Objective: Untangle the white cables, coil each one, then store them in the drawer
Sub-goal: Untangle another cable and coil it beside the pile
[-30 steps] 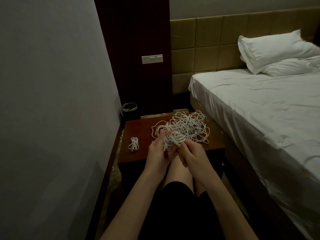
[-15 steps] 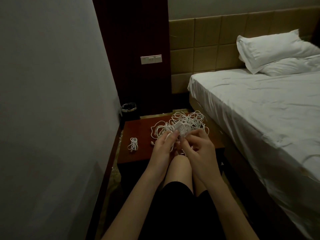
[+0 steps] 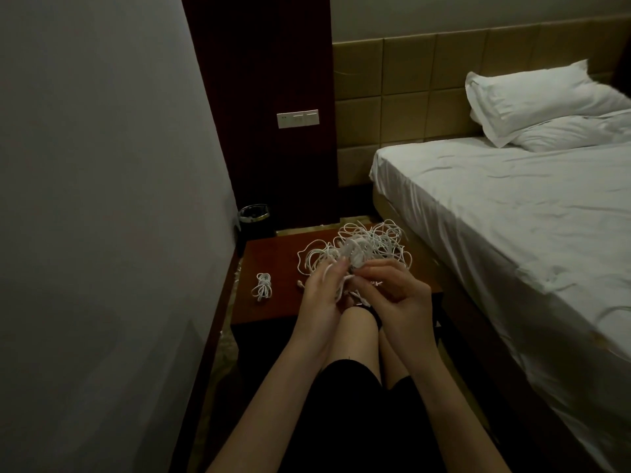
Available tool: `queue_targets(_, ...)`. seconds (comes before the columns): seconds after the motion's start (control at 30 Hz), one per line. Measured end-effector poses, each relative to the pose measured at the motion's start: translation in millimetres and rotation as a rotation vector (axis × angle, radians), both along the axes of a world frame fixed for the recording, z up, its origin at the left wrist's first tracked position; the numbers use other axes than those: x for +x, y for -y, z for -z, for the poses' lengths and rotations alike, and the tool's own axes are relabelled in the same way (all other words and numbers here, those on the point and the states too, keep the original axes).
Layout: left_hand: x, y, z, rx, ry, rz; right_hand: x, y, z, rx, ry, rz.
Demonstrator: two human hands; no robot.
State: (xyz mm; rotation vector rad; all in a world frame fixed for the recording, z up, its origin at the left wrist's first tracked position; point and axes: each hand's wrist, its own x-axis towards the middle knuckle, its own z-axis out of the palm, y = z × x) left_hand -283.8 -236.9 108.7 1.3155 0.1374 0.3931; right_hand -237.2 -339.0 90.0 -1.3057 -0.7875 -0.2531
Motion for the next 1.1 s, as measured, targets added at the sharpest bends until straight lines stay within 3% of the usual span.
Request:
queue_targets(0.17,-2.0,5.6,0.5,-0.02,-0.012,0.022,4.1,-0.7,7.3,-0.109,0.047,0.073)
queue_targets(0.27,-3.3,3.4,-7.2,-0.147,0.005,-0.006,5.4,3.2,1.4,-0.069,-0.021,-0.079)
queue_targets(0.4,-1.5,-1.9,-9.2,-0.175,0.006,-0.024,6.2,8.0,-4.5,-0.07,-0.011,-0.221)
queue_targets(0.6,-1.1,5.8,-0.9,-0.118,-0.074,0.02,11.1,7.8,3.9,-0.177,0.249,0.097)
queue_targets(0.8,-0.7,2.2,-5.2,-0.212,-0.077,0.042,12.4,8.0,4.5,-0.23,0.334,0.111)
queue_targets(0.9,-1.4,3.7,-6.1,-0.137,-0.103,0.018,7.7,4.6,1.8,-0.168,0.2,0.117)
queue_targets(1.1,-0.4,7.0,-4.1,0.099,-0.04,-0.089,-6.1,-3.2,-9.9,0.007,-0.286,-0.019)
